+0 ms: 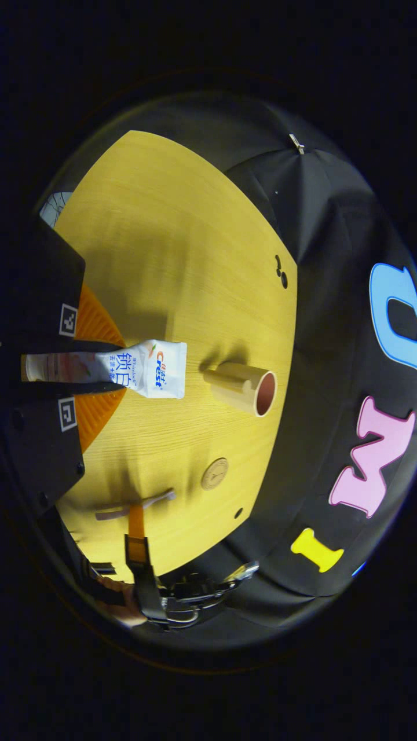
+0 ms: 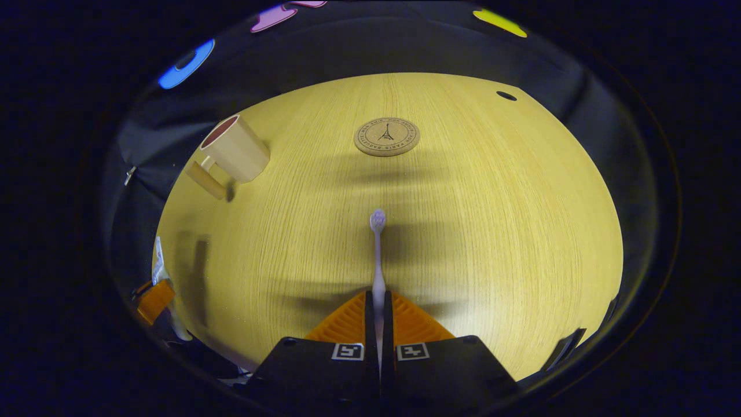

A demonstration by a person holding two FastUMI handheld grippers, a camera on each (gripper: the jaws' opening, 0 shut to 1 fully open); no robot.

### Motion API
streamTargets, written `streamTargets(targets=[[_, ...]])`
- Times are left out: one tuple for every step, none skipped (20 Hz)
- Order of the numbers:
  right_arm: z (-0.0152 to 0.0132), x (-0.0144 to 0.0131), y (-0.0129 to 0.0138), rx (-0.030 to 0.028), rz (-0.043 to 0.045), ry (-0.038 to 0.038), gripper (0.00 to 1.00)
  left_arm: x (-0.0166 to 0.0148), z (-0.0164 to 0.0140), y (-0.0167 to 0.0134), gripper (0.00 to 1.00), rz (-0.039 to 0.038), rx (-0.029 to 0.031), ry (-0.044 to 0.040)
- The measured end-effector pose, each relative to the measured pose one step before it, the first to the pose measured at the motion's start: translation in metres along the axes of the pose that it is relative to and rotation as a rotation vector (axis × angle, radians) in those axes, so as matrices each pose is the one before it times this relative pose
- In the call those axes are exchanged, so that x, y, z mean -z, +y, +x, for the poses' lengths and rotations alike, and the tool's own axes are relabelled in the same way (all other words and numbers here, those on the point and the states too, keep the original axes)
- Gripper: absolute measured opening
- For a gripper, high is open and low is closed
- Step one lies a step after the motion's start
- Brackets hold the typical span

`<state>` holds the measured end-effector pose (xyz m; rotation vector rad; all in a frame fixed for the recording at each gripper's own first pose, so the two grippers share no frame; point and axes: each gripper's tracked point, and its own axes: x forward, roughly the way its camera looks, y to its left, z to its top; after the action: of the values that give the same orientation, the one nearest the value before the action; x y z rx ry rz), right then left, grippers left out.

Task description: Put the toothbrush and toothpaste on the desktop into the cup, then pick up the cup and place it on the coaster on the desktop.

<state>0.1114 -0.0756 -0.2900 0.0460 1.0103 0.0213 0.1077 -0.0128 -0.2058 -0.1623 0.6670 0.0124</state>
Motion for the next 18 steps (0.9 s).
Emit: streamTargets(targets=[[-0.00376,-0.00124,-0.00489,-0.00320,-0.00357,-0.00371,0.06,-0.01254,-0.00236,0.00046,0.24,-0.00612,0.00475,-0.01839],[-0.00441,-0.00117,-0.00510,-0.00051,-0.00969,-0.00548,0.06,-0.01423,-0.00155,-0.00036,0.24,-0.00364,0.00682,-0.02134],[-0.00433,-0.00227,-0.00398,-0.00314,-0.01351,-0.00657,0.06,-0.01239,-0.00125,-0.00092,0.24,-0.00334,0.00770,-0.02178],[-0.00424,-0.00139,-0.00305,-0.00426,-0.01169,-0.00636,0.06,-0.01296,0.00028,-0.00175,0.23,-0.00395,0.01060,-0.01816],[-0.00358,-0.00242,-0.00141,-0.00851,-0.00975,-0.00571,0.06,-0.01318,-0.00153,-0.00056,0.24,-0.00484,0.00788,-0.02059],[-0.00294,-0.00182,0.00139,-0.01940,-0.00727,-0.00285,0.06,-0.01290,0.00115,-0.00159,0.23,-0.00305,0.00460,-0.02137],[-0.00427,-0.00193,0.00613,-0.03994,-0.00109,-0.00649,0.06,-0.01379,0.00211,-0.00208,0.19,-0.00081,0.00439,-0.02366],[-0.00261,-0.00337,0.00370,-0.02609,-0.00631,-0.01279,0.06,-0.01564,0.00129,-0.00119,0.24,0.00528,0.00691,-0.02804],[-0.00287,-0.00432,0.00189,-0.01555,-0.00815,-0.01446,0.06,-0.01376,0.00366,-0.00260,0.24,0.00808,0.01489,-0.02657],[-0.00193,-0.00348,0.00244,-0.01152,-0.00617,-0.01362,0.06,-0.01338,0.00537,-0.00269,0.23,0.00463,0.02473,-0.02564],[-0.00230,-0.00425,0.00351,-0.01337,-0.00156,-0.01339,0.06,-0.01258,0.00645,-0.00169,0.23,-0.00137,0.03084,-0.02755],[-0.00140,-0.00491,0.00273,-0.00956,-0.00152,-0.01589,0.06,-0.01035,0.00701,-0.00099,0.23,-0.00354,0.02054,-0.01930],[-0.00211,-0.00396,0.00166,-0.00416,-0.00333,-0.01204,0.06,-0.01117,0.00695,0.00094,0.23,-0.00036,0.02431,-0.02479],[-0.00105,-0.00358,0.00153,-0.00421,-0.00207,-0.01102,0.06,-0.01320,0.00965,-0.00094,0.23,0.01406,0.02942,-0.03038],[-0.00129,-0.00444,0.00211,-0.00771,0.00034,-0.01483,0.06,-0.01010,0.00894,0.00127,0.23,0.02422,0.01905,-0.02269],[0.00024,-0.00347,0.00135,-0.00570,0.00534,-0.01505,0.06,-0.00745,0.01123,0.00051,0.23,0.03046,0.02116,-0.02240],[0.00031,-0.00221,-0.00101,0.00284,0.01110,-0.00704,0.06,-0.00529,0.01160,-0.00066,0.23,0.02787,0.02821,-0.01321],[0.00049,-0.00070,-0.00076,0.00396,0.01607,-0.00321,0.06,-0.00419,0.01048,-0.00253,0.23,0.02215,0.03227,-0.01408]])
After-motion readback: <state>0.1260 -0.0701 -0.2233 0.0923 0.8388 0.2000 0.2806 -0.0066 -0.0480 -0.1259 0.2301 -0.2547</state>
